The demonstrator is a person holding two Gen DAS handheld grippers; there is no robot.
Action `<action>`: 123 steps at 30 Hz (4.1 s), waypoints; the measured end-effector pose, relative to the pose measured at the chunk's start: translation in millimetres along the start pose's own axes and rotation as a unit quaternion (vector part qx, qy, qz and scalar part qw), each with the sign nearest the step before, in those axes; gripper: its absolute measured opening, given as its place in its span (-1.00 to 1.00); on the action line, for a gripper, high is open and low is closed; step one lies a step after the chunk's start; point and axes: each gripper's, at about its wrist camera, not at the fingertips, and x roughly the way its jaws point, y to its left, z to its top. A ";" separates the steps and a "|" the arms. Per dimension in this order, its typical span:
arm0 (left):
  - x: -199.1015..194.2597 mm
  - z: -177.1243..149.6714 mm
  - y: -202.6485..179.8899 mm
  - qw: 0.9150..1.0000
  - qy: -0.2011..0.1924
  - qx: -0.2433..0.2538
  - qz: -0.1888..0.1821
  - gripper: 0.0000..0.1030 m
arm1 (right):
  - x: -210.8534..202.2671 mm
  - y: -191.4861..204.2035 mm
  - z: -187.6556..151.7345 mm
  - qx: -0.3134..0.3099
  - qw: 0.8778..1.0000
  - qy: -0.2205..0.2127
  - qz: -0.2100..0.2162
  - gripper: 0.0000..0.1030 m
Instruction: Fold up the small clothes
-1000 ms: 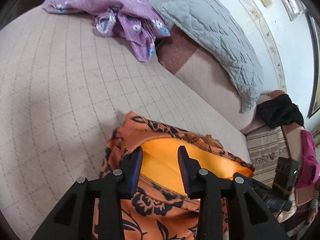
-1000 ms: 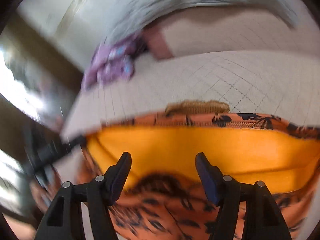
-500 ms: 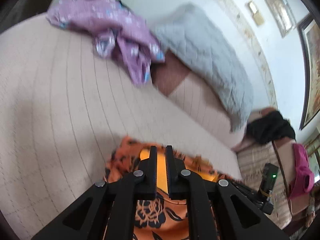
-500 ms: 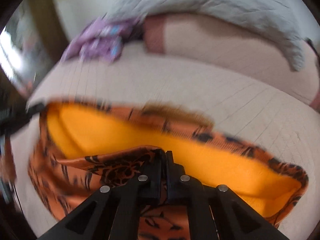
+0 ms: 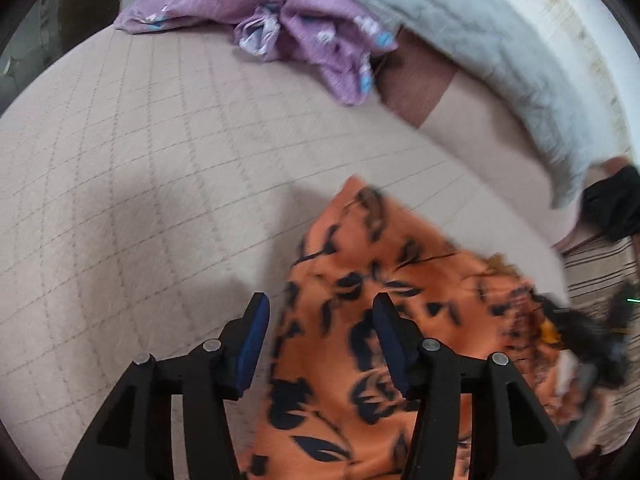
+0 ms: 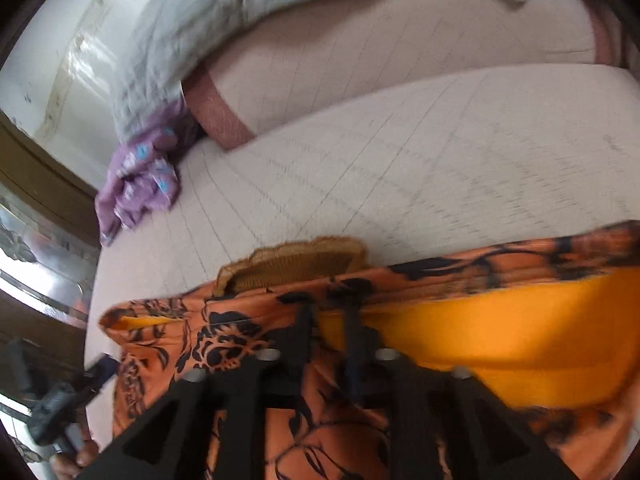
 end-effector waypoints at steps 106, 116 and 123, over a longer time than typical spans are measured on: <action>-81.1 -149.9 16.6 0.968 -0.107 -0.176 -0.143 -0.56 | -149.7 -110.9 -146.1 0.147 0.976 -0.137 0.082 -0.69; -84.9 -191.5 44.1 0.979 -0.024 -0.183 -0.086 -0.20 | -142.7 -157.8 -191.7 0.252 0.963 -0.011 0.089 -0.52; -149.4 -194.0 36.5 0.983 -0.095 -0.155 0.007 -0.05 | -141.4 -162.7 -190.1 0.265 0.958 -0.020 0.106 -0.45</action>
